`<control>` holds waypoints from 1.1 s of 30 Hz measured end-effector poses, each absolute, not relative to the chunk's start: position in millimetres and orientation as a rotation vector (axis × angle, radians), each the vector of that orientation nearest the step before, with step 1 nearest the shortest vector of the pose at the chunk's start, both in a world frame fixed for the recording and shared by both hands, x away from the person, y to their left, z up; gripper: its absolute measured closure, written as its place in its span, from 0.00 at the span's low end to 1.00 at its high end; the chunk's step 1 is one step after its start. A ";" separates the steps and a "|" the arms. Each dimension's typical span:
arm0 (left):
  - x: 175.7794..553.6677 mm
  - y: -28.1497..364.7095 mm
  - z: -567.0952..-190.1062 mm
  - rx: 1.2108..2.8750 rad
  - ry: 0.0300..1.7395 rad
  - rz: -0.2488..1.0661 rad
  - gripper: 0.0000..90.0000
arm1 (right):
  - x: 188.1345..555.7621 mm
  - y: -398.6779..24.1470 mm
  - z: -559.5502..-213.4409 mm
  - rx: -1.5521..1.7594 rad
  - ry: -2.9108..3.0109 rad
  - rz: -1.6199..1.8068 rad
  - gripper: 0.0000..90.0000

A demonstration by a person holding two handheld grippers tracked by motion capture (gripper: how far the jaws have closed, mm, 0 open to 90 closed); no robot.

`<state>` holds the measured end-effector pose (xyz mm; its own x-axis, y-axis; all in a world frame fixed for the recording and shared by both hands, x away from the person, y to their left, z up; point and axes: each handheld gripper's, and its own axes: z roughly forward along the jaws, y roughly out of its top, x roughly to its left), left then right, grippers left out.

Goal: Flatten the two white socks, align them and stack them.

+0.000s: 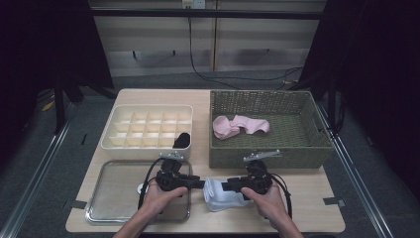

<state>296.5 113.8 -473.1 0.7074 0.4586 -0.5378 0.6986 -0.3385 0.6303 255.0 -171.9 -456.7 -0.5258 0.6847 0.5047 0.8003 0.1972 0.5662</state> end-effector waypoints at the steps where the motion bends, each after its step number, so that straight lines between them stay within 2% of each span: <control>1: 296.8 113.3 -472.1 2.004 0.877 -0.328 0.66 | 254.1 -175.4 -456.8 -1.459 -2.320 -1.237 0.76; 7: 294.6 106.6 -467.6 2.011 0.845 -0.329 0.64 | 245.8 -192.1 -459.2 -1.513 -2.354 -1.199 0.86; 13: 290.9 99.1 -466.1 2.040 0.808 -0.346 0.70 | 240.6 -194.5 -473.7 -1.546 -2.375 -1.123 0.88; 26: 287.2 93.0 -470.8 2.068 0.802 -0.374 0.69 | 226.0 -202.3 -485.0 -1.603 -2.348 -1.089 0.87; 33: 283.1 80.7 -463.2 2.089 0.769 -0.403 0.72 | 220.2 -206.6 -483.9 -1.620 -2.324 -1.103 0.81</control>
<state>283.1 80.7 -463.2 0.7587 0.3771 -0.5311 0.6513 -0.4486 0.6120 220.2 -206.6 -483.9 -0.4283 0.7760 0.4630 0.8493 0.1709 0.4994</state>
